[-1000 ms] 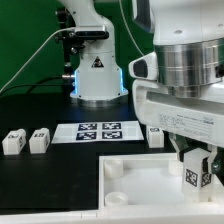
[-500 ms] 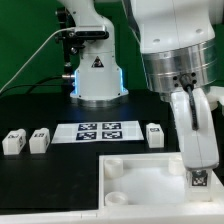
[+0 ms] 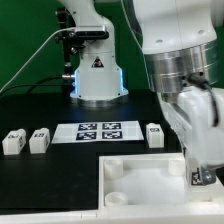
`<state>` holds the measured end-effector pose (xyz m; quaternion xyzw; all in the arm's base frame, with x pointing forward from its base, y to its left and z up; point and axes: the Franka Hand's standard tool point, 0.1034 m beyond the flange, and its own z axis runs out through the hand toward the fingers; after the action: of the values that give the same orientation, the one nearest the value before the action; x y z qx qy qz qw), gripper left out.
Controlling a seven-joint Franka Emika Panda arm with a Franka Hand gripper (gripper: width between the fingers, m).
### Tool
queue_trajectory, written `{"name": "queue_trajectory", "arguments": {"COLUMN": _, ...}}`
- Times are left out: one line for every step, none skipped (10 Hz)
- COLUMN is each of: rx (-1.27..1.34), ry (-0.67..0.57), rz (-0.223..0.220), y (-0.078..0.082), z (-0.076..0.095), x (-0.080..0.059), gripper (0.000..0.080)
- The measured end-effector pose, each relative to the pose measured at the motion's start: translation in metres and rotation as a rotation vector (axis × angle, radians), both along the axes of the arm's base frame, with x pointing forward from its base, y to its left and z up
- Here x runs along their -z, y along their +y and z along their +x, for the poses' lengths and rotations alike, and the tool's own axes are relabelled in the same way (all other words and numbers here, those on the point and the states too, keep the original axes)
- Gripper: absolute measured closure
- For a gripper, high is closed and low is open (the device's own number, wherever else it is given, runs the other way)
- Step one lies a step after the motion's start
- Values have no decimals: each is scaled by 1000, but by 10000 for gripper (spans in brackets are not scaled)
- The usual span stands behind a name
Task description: Assemble one leg
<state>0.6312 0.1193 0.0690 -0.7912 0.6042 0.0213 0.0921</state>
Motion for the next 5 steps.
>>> {"name": "queue_trajectory", "arguments": {"rx": -153, "ry": -30, "rz": -12, "y": 1, "z": 1, "x": -1, "gripper": 157}}
{"name": "queue_trajectory", "arguments": {"rx": -297, "ry": -58, "rz": -23, "y": 2, "z": 0, "x": 0, "gripper": 152}}
{"name": "queue_trajectory", "arguments": {"rx": -354, "ry": -67, "rz": -29, "y": 2, "z": 0, "x": 0, "gripper": 152}}
{"name": "queue_trajectory", "arguments": {"rx": -481, "ry": -90, "rz": -40, "y": 1, "z": 1, "x": 0, "gripper": 151}}
{"name": "queue_trajectory", "arguments": {"rx": -638, "ry": -99, "rz": -64, "y": 1, "z": 0, "x": 0, "gripper": 151}}
